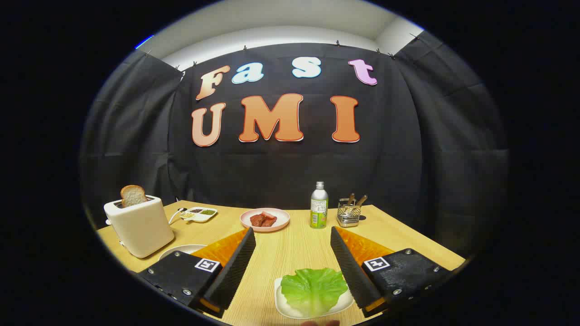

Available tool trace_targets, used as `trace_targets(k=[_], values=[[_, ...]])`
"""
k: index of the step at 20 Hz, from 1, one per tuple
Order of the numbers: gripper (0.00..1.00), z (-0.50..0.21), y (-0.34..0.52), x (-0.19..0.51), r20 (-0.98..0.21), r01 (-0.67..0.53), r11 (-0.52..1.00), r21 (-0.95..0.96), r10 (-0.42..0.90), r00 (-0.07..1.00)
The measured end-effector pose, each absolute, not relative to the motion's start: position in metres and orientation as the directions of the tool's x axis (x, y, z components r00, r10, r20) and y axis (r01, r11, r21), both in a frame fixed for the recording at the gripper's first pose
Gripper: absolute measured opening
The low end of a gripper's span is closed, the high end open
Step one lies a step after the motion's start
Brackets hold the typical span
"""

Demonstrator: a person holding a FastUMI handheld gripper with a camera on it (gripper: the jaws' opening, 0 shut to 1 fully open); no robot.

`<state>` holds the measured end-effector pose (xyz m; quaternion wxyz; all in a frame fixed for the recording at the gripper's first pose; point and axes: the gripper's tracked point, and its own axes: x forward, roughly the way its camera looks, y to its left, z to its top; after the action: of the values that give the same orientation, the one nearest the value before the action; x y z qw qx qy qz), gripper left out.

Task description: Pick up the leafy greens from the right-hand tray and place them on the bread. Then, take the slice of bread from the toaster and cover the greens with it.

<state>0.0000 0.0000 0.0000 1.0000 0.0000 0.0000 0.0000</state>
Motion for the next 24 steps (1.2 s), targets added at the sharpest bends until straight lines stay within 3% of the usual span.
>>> trace_targets(k=[24], values=[[1.0,-0.006,-0.028,-0.005,-0.013,0.052,0.999,0.001,-0.052,0.999]])
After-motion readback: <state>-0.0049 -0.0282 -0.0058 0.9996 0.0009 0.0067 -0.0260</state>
